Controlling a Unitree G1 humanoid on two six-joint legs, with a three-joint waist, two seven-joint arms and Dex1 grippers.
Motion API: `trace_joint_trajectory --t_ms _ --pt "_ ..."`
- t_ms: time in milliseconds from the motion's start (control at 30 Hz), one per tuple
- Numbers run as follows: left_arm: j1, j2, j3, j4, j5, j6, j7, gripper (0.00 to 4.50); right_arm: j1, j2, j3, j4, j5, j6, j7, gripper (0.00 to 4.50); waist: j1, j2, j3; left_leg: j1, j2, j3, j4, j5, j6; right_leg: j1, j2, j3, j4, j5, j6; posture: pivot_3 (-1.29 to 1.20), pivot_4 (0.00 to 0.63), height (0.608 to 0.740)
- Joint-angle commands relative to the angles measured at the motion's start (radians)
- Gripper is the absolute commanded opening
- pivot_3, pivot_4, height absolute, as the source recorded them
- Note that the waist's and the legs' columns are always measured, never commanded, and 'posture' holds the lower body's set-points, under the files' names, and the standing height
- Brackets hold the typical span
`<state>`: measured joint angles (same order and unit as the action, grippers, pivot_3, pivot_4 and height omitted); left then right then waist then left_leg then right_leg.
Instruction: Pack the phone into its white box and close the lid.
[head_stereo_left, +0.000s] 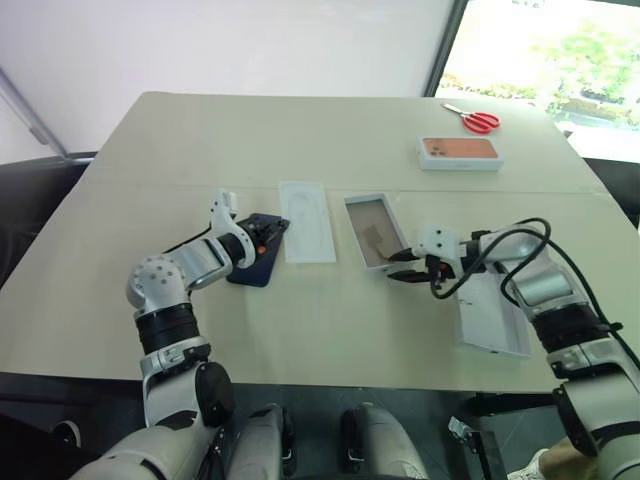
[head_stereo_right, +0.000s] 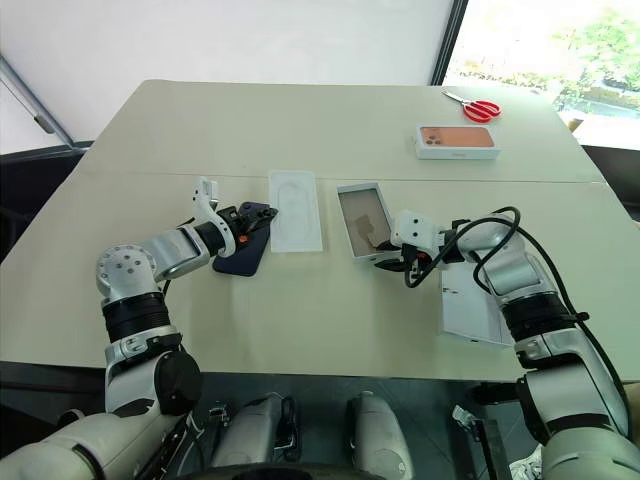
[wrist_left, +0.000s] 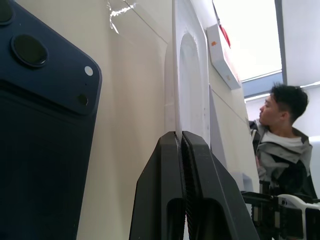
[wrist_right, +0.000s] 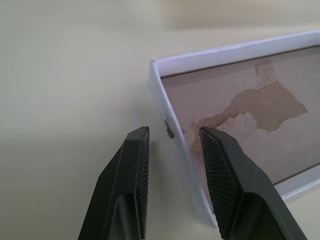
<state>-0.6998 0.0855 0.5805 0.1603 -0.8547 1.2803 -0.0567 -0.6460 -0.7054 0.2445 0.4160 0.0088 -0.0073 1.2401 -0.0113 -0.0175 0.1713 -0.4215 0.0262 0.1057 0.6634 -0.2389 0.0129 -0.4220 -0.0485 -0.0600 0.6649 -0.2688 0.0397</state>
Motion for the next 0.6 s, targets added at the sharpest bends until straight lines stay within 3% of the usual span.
trace_joint_trajectory --t_ms 33,100,600 --pt "-0.011 0.012 -0.016 -0.015 -0.018 -0.015 -0.009 0.00 -0.008 0.017 0.007 0.018 -0.020 -0.030 -0.010 0.75 0.001 0.000 0.000 0.000 0.000 0.000 0.000 0.000 0.000 0.000 0.000 0.000 0.000 0.000 0.000 0.00 0.150 0.740" --pt "-0.014 0.019 -0.013 -0.012 -0.021 -0.019 -0.010 0.00 0.000 0.029 0.003 -0.008 -0.005 -0.016 -0.005 0.04 0.001 0.000 0.000 0.000 0.000 0.000 0.000 0.000 0.000 0.000 0.000 0.000 0.000 0.000 0.000 0.00 0.150 0.740" --pt "-0.131 0.100 0.065 0.039 -0.084 -0.047 0.015 0.00 0.083 0.154 0.027 -0.317 0.047 0.139 -0.071 0.04 0.001 0.000 0.000 0.000 0.000 0.000 0.000 0.000 -0.001 0.000 0.000 0.000 0.000 0.000 0.000 0.00 0.150 0.740"
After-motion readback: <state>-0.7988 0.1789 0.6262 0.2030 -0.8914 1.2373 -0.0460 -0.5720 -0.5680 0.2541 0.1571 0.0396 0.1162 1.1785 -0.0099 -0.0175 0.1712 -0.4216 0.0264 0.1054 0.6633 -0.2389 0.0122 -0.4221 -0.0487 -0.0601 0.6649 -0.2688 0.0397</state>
